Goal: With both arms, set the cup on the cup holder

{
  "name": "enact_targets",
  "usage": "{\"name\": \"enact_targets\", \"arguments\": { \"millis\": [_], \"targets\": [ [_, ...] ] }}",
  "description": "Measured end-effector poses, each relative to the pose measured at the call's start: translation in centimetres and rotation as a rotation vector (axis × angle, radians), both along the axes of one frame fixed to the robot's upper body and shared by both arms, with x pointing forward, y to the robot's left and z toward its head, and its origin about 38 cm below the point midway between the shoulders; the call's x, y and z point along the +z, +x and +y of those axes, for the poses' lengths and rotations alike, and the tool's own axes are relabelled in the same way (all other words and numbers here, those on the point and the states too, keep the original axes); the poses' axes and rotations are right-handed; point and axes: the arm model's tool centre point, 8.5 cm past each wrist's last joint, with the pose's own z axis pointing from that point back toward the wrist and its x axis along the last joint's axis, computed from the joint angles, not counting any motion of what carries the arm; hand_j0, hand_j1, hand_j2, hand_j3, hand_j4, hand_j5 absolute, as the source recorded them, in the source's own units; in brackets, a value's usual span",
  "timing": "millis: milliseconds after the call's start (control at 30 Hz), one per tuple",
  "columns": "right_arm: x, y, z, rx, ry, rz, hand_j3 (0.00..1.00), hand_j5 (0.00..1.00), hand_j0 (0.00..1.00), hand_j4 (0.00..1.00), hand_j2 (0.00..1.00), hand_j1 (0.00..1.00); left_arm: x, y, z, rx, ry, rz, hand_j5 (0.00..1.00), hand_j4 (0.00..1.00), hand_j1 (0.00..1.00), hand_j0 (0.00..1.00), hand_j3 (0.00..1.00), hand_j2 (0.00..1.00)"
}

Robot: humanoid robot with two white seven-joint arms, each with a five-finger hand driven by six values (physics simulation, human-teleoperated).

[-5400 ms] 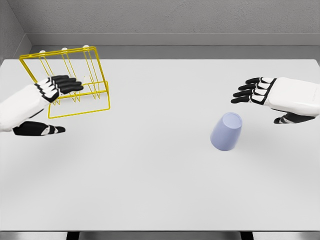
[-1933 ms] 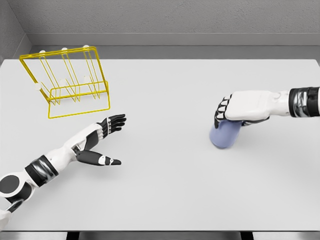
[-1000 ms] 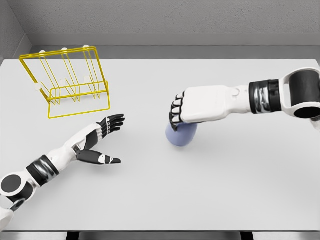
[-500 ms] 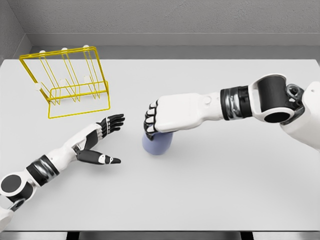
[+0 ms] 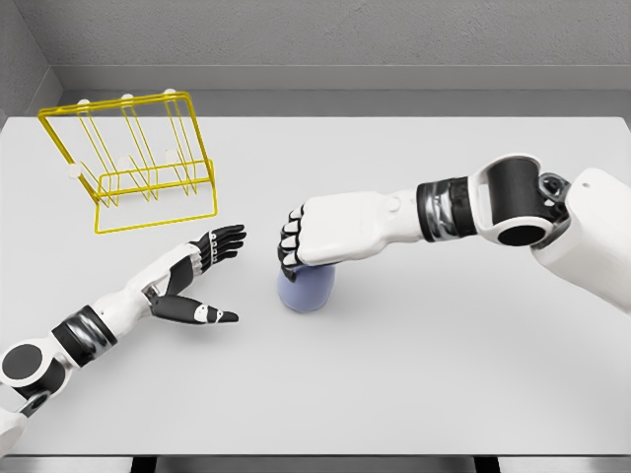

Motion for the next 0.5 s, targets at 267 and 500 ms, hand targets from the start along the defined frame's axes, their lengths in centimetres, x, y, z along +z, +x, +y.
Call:
{"name": "enact_targets", "arguments": {
  "millis": [267, 500],
  "targets": [
    [-0.63, 0.47, 0.60, -0.006, -0.002, 0.013, 0.66, 0.66, 0.66, 0.66, 0.66, 0.66, 0.04, 0.05, -0.06, 0.000, -0.002, -0.001, 1.00, 1.00, 1.00, 1.00, 1.00, 1.00],
    [-0.88, 0.34, 0.92, -0.003, 0.009, 0.024, 0.99, 0.99, 0.99, 0.99, 0.99, 0.99, 0.09, 0.09, -0.07, 0.000, -0.002, -0.003, 1.00, 1.00, 1.00, 1.00, 1.00, 1.00]
  ]
}}
